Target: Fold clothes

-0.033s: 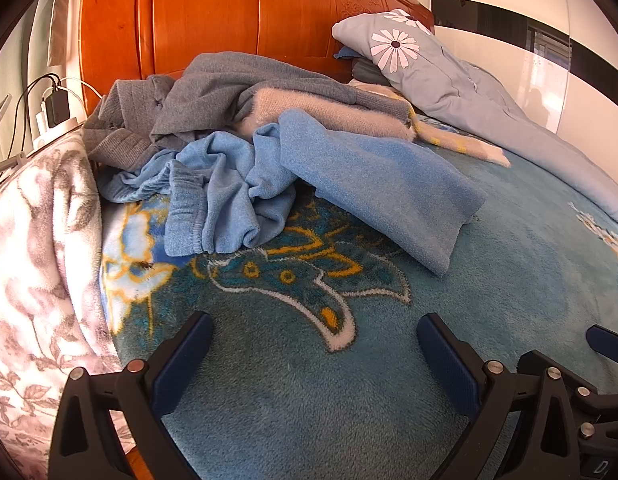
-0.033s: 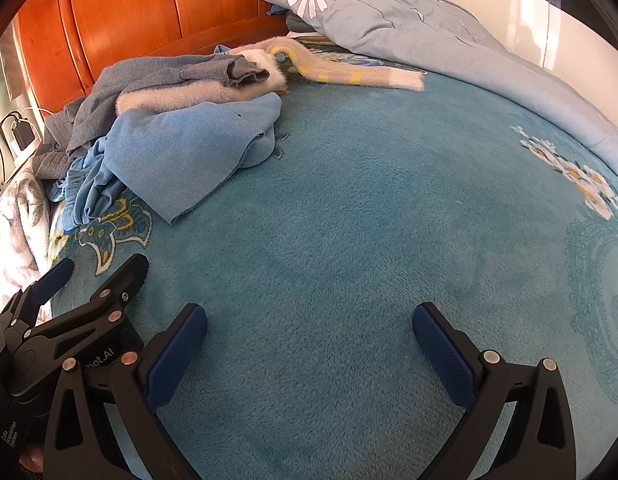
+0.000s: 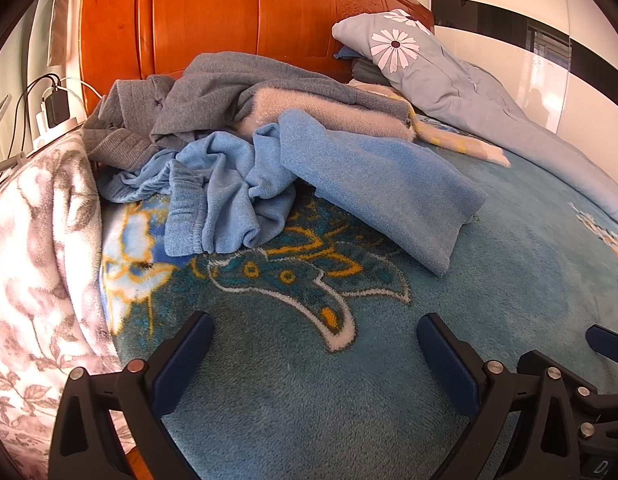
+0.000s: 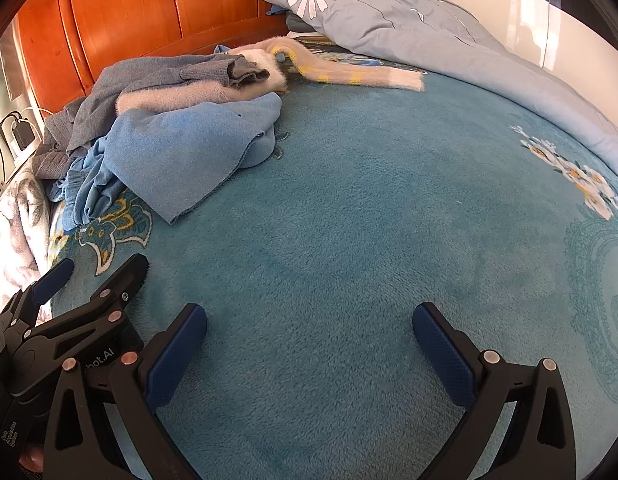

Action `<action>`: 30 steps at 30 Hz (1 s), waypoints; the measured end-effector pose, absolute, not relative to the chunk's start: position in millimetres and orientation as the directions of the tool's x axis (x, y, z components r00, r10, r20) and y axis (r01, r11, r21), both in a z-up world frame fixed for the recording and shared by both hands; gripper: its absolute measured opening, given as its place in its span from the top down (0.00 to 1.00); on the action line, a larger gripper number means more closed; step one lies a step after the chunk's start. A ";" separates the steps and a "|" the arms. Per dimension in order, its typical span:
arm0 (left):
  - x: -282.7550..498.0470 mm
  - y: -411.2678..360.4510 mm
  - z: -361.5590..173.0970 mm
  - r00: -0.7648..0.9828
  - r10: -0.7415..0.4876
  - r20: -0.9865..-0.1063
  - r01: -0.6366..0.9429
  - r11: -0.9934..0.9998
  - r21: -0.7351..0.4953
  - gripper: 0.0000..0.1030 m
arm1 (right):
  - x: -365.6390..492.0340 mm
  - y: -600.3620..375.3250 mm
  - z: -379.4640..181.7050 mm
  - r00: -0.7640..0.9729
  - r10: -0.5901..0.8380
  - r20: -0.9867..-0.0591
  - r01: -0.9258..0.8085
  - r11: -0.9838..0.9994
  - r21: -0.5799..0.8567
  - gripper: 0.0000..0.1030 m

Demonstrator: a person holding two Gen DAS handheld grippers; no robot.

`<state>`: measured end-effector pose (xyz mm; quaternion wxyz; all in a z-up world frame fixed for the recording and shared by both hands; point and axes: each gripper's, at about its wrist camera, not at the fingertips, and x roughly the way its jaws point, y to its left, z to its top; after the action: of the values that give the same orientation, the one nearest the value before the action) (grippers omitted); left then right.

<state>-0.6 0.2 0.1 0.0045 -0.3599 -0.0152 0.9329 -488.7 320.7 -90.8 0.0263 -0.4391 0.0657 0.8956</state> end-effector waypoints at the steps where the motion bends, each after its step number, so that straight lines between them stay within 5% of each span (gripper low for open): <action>1: -1.0 0.3 0.1 -0.739 0.019 -0.673 0.002 -1.000 -0.031 0.00 | -488.7 320.6 -90.7 -0.613 -0.010 -0.790 -0.105 -0.990 0.094 0.00; 30: -1.4 1.0 -3.3 -0.721 0.032 -0.692 -0.014 -0.999 -0.032 0.00 | -460.9 289.2 -82.0 -0.605 0.008 -0.796 -0.107 -0.992 0.071 0.00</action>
<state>-1.4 1.0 -3.3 0.0123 -0.3732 -0.0121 0.9276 -460.9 289.2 -82.0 0.0322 -0.4431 0.0555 0.8942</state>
